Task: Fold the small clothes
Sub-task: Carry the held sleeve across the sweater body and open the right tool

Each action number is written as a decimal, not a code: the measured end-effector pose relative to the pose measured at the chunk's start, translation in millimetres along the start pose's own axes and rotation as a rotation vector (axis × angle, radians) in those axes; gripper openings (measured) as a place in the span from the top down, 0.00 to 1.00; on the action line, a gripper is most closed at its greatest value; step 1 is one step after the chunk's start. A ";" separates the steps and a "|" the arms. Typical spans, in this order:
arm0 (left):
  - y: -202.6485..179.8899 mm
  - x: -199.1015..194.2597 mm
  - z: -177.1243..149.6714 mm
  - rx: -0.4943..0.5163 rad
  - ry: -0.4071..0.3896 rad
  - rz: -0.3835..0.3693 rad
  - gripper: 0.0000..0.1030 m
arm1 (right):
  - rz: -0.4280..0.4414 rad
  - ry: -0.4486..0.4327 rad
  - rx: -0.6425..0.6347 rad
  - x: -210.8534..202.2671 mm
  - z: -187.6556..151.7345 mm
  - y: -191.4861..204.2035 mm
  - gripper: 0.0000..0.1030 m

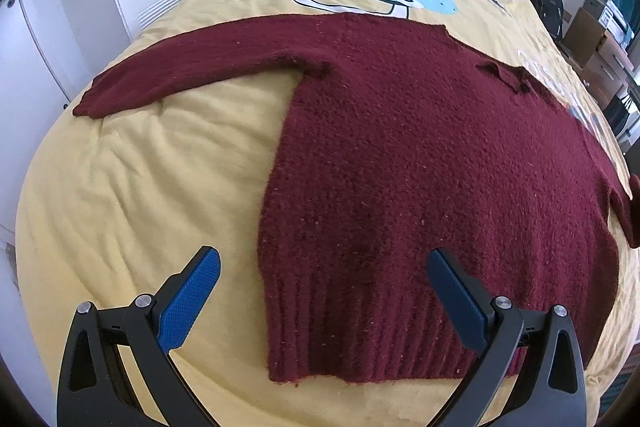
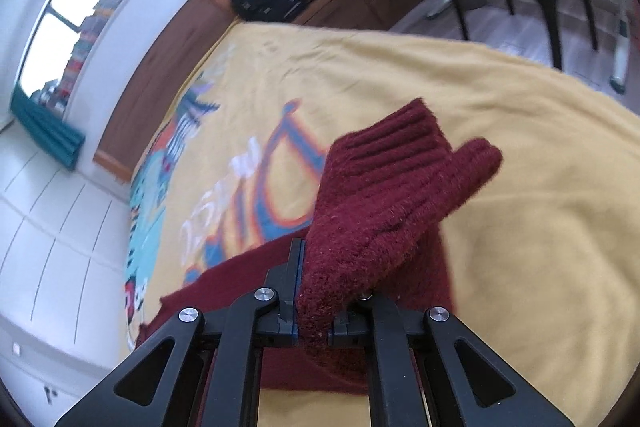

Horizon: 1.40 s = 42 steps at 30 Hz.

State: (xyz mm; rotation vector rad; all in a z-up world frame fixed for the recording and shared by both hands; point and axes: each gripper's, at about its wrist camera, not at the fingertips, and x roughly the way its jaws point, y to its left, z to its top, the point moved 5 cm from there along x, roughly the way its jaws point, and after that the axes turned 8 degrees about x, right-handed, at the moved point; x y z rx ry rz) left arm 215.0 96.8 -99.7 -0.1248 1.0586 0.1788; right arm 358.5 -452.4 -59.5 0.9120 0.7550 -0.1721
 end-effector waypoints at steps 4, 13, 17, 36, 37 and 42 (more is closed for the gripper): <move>13.3 -4.9 -1.2 -0.022 -0.015 -0.008 0.01 | 0.009 0.058 -0.068 20.7 -25.9 45.5 0.92; 50.9 -14.5 -6.9 -0.083 -0.033 -0.029 0.01 | 0.058 0.186 -0.250 63.6 -106.6 163.5 0.92; 70.1 -20.4 -9.0 -0.107 -0.048 -0.026 0.01 | 0.096 0.230 -0.313 77.7 -145.6 210.7 0.92; 147.1 -30.1 -31.4 -0.238 -0.054 0.001 0.01 | 0.191 0.385 -0.527 129.6 -314.1 340.0 0.92; 148.2 -30.4 -32.0 -0.240 -0.054 0.001 0.01 | 0.188 0.394 -0.538 132.5 -323.1 341.8 0.92; 152.6 -29.8 -34.8 -0.244 -0.051 0.004 0.01 | 0.178 0.443 -0.569 149.8 -360.4 344.6 0.91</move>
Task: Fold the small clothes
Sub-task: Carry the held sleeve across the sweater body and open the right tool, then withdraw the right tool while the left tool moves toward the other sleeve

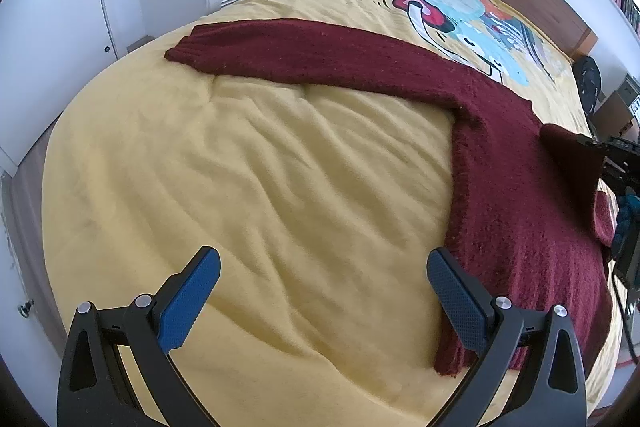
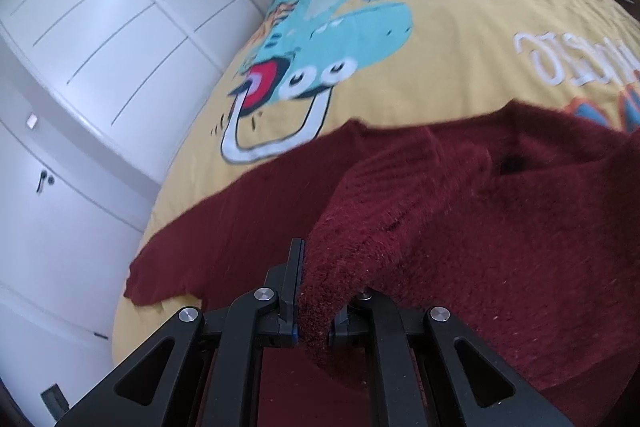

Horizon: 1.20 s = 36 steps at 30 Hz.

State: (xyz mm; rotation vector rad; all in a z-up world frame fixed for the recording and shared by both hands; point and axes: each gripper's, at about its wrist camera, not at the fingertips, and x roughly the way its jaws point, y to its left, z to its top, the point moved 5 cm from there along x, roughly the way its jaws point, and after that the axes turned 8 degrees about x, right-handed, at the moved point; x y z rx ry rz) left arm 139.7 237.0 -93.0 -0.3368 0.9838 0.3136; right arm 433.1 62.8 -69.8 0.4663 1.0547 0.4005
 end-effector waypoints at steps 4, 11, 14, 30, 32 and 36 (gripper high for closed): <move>5.5 -0.3 -1.2 -0.010 0.003 0.008 0.01 | -0.037 0.037 -0.041 20.5 -14.8 6.1 0.89; 8.9 -0.2 -1.7 -0.012 0.007 0.016 0.01 | -0.061 0.096 -0.062 45.2 -41.2 5.3 0.87; 8.4 0.1 -1.2 -0.009 0.005 0.017 0.01 | -0.059 0.119 -0.065 52.7 -48.7 5.9 0.83; 1.9 -4.7 10.0 0.010 -0.050 0.030 0.01 | -0.063 0.113 -0.257 38.4 -72.3 48.2 0.64; 1.6 -1.7 10.7 0.010 -0.037 0.011 0.01 | -0.089 0.101 -0.259 38.3 -68.8 45.5 0.64; 2.9 4.2 10.5 0.007 -0.017 -0.012 0.01 | -0.155 0.105 -0.244 48.8 -69.6 33.9 0.64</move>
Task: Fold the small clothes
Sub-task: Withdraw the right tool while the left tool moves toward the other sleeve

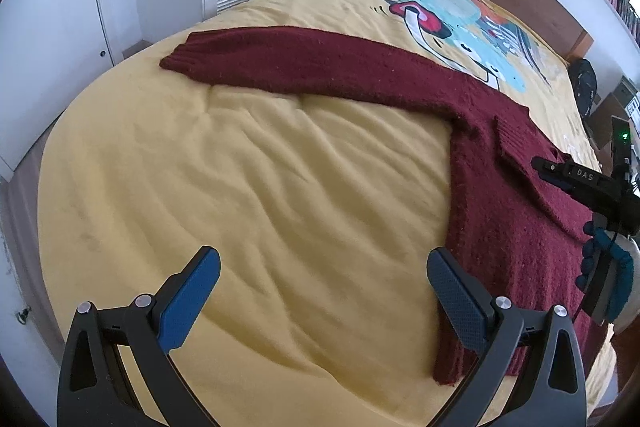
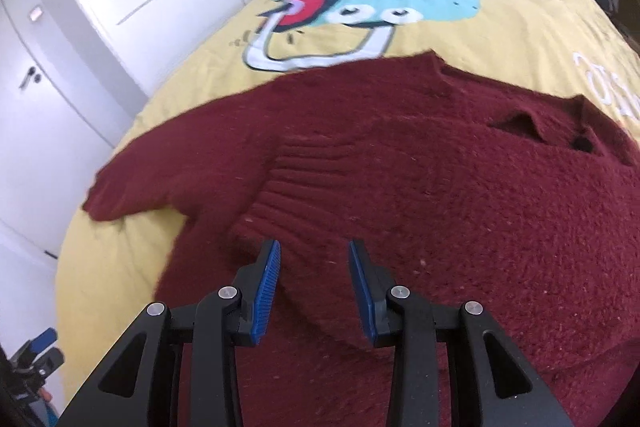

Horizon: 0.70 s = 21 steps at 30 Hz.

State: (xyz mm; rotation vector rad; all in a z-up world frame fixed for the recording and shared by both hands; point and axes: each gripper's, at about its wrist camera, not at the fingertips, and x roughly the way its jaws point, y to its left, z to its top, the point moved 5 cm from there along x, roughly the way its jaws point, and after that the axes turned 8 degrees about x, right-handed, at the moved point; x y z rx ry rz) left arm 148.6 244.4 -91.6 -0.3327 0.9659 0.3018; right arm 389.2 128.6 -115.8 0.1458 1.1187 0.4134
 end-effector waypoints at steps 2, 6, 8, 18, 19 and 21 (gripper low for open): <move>2.3 1.9 0.3 -0.003 0.003 -0.008 0.01 | -0.010 0.023 -0.001 9.6 -5.0 -1.3 0.64; 9.0 1.4 2.4 -0.007 -0.002 0.004 0.01 | 0.006 0.032 -0.014 12.4 -10.4 6.3 0.64; 14.3 1.8 5.5 -0.014 -0.003 0.011 0.01 | 0.016 0.027 -0.036 8.0 -11.4 14.1 0.64; 38.1 -3.7 28.9 -0.047 -0.044 0.037 0.01 | 0.013 -0.042 -0.067 -44.7 -29.3 15.5 0.64; 40.3 -4.9 31.0 -0.050 -0.049 0.038 0.01 | 0.007 -0.047 -0.061 -50.9 -33.1 11.7 0.64; 45.8 -6.4 34.2 -0.060 -0.053 0.040 0.01 | -0.015 -0.061 -0.046 -63.5 -42.3 1.0 0.64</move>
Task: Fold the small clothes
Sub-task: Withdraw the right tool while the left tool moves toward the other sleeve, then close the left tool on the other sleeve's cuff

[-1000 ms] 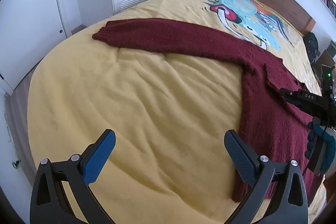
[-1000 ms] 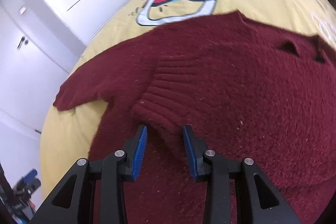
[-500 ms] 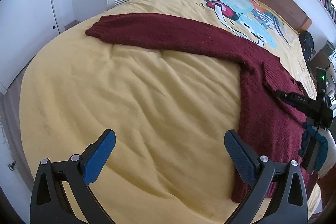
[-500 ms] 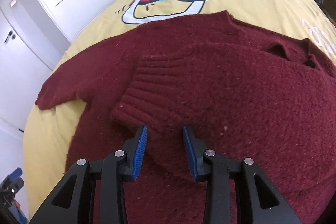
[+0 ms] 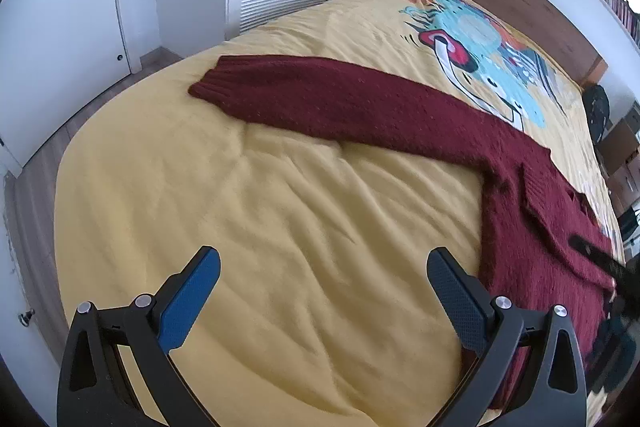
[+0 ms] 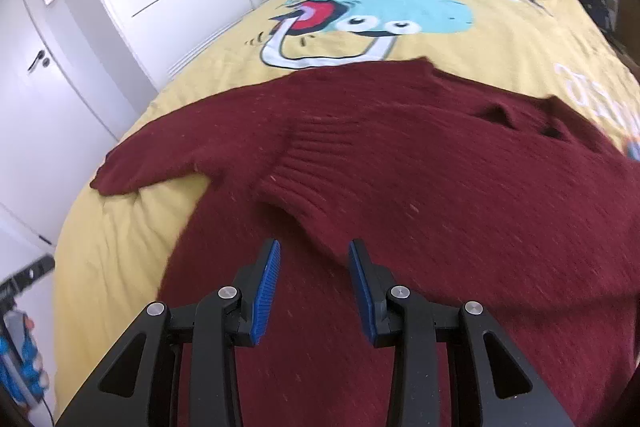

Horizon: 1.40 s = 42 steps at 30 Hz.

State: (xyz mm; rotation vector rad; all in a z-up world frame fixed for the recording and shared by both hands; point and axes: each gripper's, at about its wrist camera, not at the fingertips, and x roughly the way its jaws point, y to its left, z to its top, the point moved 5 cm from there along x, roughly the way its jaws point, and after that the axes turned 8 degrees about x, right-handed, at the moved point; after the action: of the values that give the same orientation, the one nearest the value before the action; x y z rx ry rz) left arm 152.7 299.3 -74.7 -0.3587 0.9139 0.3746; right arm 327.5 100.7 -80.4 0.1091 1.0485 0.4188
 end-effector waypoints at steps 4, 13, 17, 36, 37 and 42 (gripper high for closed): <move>5.3 0.3 3.1 -0.010 0.000 -0.001 0.01 | -0.046 -0.012 0.048 -23.7 -20.8 -26.3 0.64; -5.2 13.6 9.9 -0.006 0.027 -0.047 0.01 | -0.115 -0.034 0.164 -78.6 -74.1 -75.4 0.64; -0.5 27.7 25.7 -0.029 0.031 -0.064 0.01 | -0.145 -0.045 0.209 -98.6 -89.4 -93.2 0.64; 108.8 128.6 83.9 -0.347 0.083 -0.121 0.05 | -0.251 -0.060 0.323 -140.6 -122.0 -136.9 0.64; 114.7 132.0 83.9 -0.370 0.082 -0.133 0.06 | -0.254 -0.058 0.322 -140.0 -122.4 -137.0 0.64; 143.3 141.0 88.5 -0.502 0.028 -0.230 0.08 | -0.262 -0.045 0.313 -134.5 -121.7 -134.3 0.64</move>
State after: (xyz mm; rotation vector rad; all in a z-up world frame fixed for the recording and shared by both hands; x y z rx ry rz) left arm 226.7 487.6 -160.1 -0.9236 0.7873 0.3849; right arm 203.5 -87.6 -69.8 0.2552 1.0619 0.0127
